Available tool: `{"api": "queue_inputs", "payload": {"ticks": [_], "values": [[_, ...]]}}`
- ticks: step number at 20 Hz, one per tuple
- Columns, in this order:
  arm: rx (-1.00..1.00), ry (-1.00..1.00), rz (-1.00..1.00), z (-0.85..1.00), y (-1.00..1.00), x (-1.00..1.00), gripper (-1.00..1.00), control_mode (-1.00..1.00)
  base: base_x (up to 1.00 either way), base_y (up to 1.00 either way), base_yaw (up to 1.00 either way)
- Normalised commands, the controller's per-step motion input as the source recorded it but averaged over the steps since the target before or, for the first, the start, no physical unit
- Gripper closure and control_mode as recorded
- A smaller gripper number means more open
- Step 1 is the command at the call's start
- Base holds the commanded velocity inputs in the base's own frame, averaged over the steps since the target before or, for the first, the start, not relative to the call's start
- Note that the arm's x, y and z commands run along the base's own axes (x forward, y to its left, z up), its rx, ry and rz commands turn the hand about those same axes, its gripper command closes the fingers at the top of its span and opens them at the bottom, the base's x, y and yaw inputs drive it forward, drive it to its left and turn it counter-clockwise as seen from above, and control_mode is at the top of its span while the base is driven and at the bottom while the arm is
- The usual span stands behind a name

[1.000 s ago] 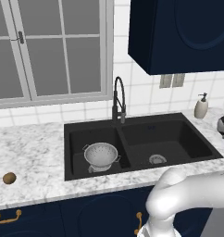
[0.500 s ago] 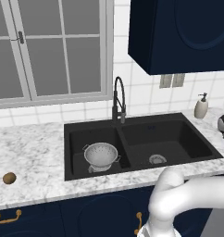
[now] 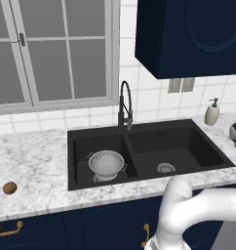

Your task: Put the colander in the sink, put the peach, kiwi, orange in the colander, and turn on the sink faucet and pour water over the colander.

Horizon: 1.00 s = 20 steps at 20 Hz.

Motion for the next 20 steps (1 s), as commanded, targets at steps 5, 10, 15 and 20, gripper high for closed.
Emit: {"api": "queue_inputs", "payload": {"ticks": [5, 10, 15, 20], "values": [[0.00, 0.00, 0.00, -0.15, -0.19, 0.13, -1.00, -1.00, 0.00, 0.00, 0.00], [0.00, 0.00, 0.00, -0.17, -0.12, 0.04, -1.00, -1.00, 0.00, 0.00, 0.00], [0.00, 0.00, 0.00, -0.21, -0.09, 0.00, 1.00, -1.00, 0.00, 0.00, 0.00], [0.00, 0.00, 0.00, -0.37, 0.16, -0.25, 1.00, -1.00, 0.00, 0.00, 0.00]]}}
